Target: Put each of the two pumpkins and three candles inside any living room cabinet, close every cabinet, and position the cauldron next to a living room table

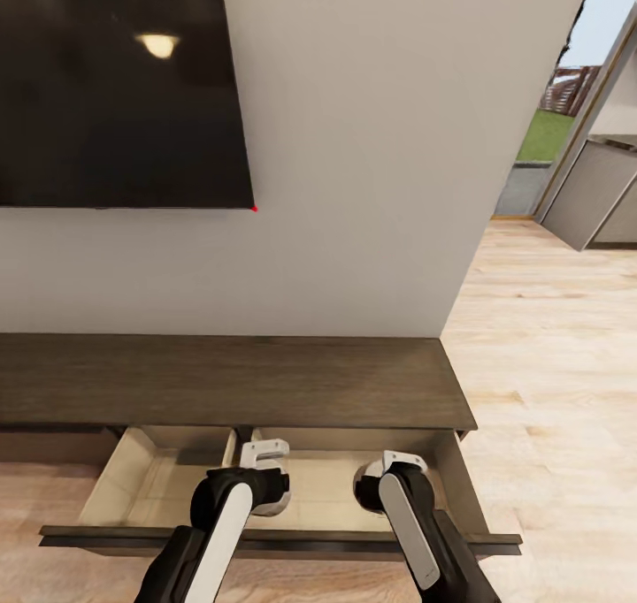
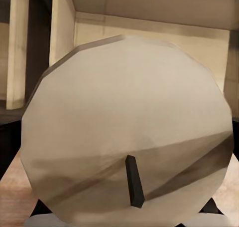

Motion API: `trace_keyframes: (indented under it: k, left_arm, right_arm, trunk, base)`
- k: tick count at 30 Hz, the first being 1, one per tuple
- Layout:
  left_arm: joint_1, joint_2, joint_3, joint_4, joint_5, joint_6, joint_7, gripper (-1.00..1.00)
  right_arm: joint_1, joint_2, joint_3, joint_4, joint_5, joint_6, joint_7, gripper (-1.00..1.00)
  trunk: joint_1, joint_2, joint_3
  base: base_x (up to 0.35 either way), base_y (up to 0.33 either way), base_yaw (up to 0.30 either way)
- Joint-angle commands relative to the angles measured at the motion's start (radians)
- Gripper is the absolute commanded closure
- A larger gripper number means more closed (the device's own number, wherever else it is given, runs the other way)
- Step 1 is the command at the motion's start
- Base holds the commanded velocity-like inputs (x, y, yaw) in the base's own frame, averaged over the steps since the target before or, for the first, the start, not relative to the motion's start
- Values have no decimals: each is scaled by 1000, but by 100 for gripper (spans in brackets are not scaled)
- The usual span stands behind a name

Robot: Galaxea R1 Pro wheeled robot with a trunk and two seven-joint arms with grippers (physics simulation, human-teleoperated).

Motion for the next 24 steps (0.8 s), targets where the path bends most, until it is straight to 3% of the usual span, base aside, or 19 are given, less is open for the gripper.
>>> trace_keyframes:
  k: [1, 5, 8, 10, 15, 24]
  left_arm:
    - [-1, 0, -4, -1, 9, 2, 11, 100]
    - [-1, -1, -21, 4, 10, -46, 11, 100]
    - [-1, -1, -74, 29, 10, -81, 13, 100]
    - [-1, -1, -86, 35, 9, -92, 14, 100]
    - [-1, -1, -92, 42, 10, -140, 14, 100]
    - [-1, -1, -93, 71, 8, -150, 14, 100]
  right_arm:
    - [-10, 0, 1, 27, -10, -8, -9, 100]
    - [-47, 0, 2, 115, -10, -66, -8, 100]
    - [-56, 0, 2, 131, -9, -77, -7, 100]
    - [-57, 0, 3, 133, -9, -79, -7, 100]
    - [-57, 0, 3, 135, -9, -82, -7, 100]
    - [-57, 0, 4, 136, -8, -84, -6, 100]
  trunk:
    - [0, 0, -1]
    - [0, 0, -1]
    - [0, 0, -1]
    - [0, 0, -1]
    - [0, 0, -1]
    - [0, 0, -1]
  base:
    - [0, 0, 0]
    - [4, 0, 0]
    - [133, 0, 0]
    - [197, 0, 0]
    - [50, -1, 0]
    - [36, -23, 0]
